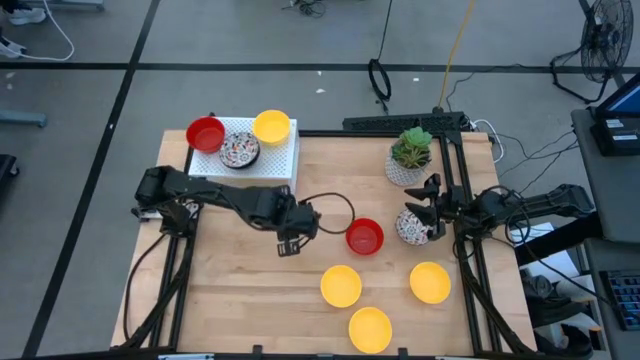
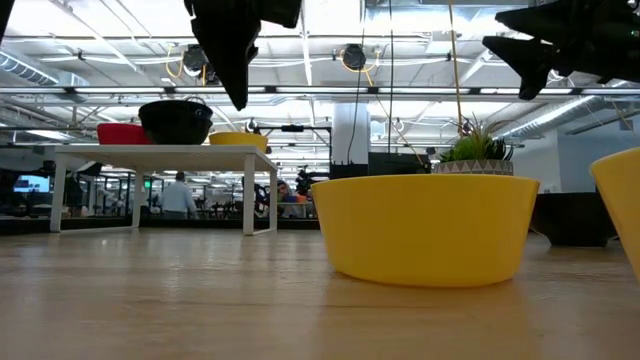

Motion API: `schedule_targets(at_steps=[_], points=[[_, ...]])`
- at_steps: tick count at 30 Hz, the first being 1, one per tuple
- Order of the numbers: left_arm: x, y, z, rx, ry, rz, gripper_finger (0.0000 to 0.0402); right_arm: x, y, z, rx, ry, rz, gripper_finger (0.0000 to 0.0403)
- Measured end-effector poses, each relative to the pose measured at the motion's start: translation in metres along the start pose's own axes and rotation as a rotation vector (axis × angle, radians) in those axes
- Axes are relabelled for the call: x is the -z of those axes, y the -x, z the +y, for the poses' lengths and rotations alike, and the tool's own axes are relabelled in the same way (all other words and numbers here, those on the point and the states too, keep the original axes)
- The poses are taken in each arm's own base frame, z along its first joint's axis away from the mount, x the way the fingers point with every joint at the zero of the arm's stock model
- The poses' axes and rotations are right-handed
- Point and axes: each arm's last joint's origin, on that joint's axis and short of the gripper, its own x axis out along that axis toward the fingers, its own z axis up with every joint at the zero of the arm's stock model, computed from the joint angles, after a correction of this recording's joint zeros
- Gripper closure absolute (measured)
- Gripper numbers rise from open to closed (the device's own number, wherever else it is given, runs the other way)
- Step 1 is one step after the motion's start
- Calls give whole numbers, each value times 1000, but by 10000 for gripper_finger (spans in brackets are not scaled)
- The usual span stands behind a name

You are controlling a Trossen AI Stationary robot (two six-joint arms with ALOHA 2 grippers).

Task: Pick & Place Mini bowls
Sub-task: Stack the red bowl on top of the red bowl on the shelf

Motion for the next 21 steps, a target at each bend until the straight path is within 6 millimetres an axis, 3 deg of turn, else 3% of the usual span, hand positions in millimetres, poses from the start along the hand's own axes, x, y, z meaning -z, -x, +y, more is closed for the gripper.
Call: schedule_targets(at_steps=[8,11,16,21], points=[[12,14,-10,-129,-10,-36,250,-3,-1,1,-2,-55,-28,231],[14,17,-13,-153,-11,-60,250,3,-5,1,14,-23,73,231],[14,18,-16,-153,-10,-67,250,-12,-25,9,26,34,182,231],[14,18,-18,-144,-10,-81,250,-16,-44,15,51,93,396,231]])
